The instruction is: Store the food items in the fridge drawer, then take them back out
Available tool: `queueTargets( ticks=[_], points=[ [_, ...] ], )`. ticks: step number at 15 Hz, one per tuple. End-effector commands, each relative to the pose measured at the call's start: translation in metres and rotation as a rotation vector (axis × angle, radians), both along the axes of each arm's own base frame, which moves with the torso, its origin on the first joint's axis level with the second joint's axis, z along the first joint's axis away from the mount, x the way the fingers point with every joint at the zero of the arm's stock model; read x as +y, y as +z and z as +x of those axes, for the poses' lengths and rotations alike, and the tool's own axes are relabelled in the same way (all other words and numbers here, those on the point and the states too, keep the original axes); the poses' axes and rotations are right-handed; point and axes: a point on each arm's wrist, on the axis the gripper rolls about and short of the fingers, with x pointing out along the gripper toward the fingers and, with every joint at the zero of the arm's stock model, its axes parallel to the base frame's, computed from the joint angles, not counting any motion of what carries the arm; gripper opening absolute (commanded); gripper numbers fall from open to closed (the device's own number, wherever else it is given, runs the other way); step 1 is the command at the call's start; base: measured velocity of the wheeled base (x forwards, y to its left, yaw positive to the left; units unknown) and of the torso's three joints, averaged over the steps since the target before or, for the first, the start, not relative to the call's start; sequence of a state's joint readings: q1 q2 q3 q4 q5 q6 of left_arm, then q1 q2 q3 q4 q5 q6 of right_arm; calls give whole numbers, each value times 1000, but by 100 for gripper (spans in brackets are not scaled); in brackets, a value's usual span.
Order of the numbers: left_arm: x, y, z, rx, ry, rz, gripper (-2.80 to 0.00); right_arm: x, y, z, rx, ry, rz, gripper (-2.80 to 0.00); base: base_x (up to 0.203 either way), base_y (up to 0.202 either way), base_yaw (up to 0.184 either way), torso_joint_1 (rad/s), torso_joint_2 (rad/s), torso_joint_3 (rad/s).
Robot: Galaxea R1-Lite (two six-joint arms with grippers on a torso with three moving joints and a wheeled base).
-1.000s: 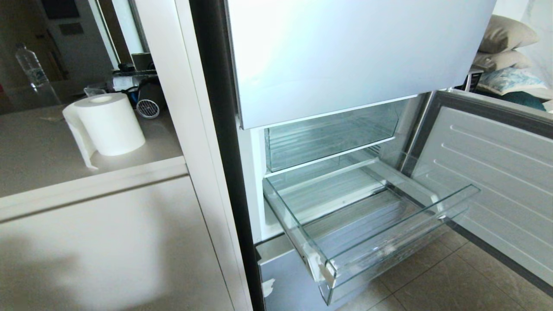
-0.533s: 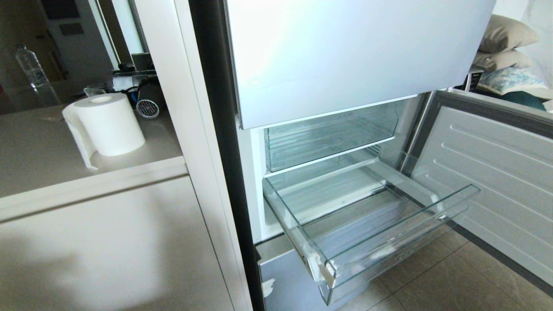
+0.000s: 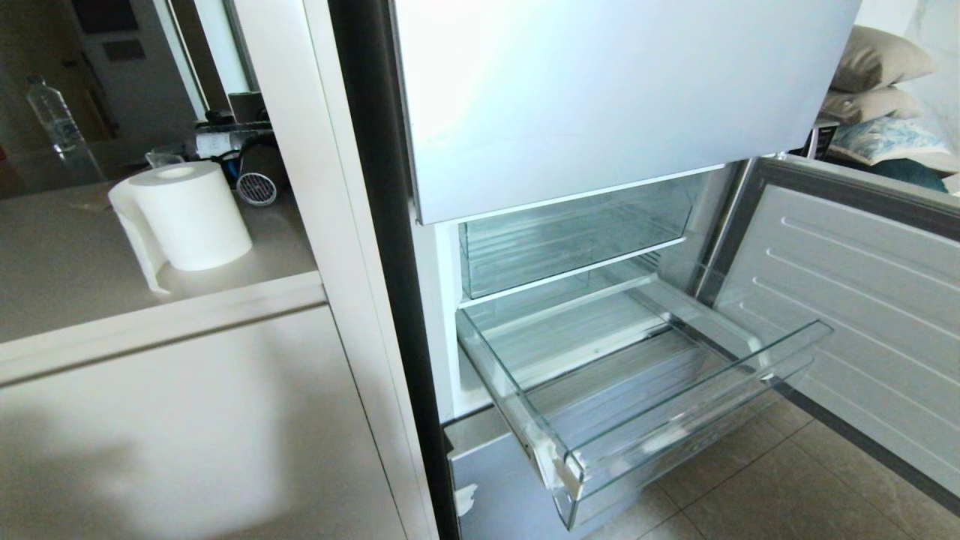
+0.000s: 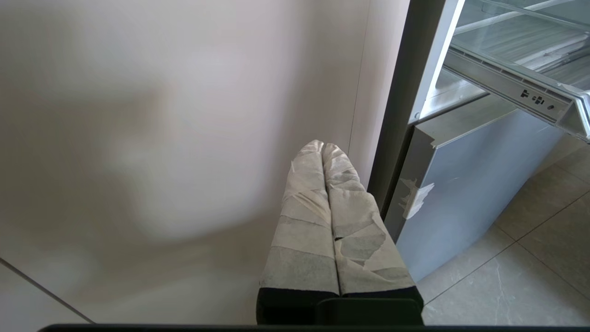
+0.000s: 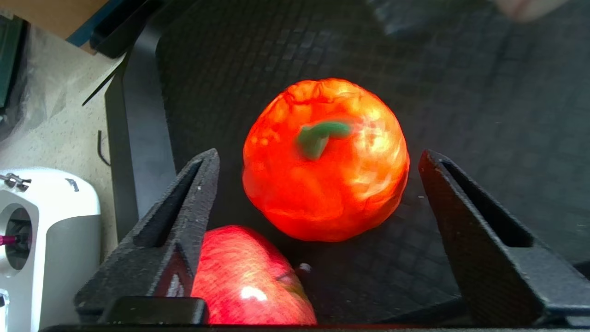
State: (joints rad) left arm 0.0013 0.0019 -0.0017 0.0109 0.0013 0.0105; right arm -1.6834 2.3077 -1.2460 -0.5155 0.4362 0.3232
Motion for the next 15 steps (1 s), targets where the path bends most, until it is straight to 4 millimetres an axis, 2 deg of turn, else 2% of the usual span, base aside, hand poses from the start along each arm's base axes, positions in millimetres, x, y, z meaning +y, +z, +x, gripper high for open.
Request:
queueTargets(
  ticks=[1,4,5,7,10,13,15],
  points=[
    [0,0,0,0,1,0,-280,1,9,-4,0,-7,-24,0,0,0,0,0,0,0],
    [0,0,0,0,1,0,-280,7,34,-14,-2,-28,-76,0,0,0,0,0,0,0],
    [0,0,0,0,1,0,-280,11,47,-16,1,-35,-104,-280,0,0,0,0,0,0],
    [0,0,0,0,1,0,-280,24,80,-22,4,-54,-165,-280,0,0,0,0,0,0],
    [0,0,0,0,1,0,-280,63,159,-23,-28,-93,-296,-280,0,0,0,0,0,0],
    [0,0,0,0,1,0,-280,134,249,-8,-62,-92,-515,-280,0,0,0,0,0,0],
    [0,0,0,0,1,0,-280,201,302,13,-114,-41,-681,-280,0,0,0,0,0,0]
  ],
)
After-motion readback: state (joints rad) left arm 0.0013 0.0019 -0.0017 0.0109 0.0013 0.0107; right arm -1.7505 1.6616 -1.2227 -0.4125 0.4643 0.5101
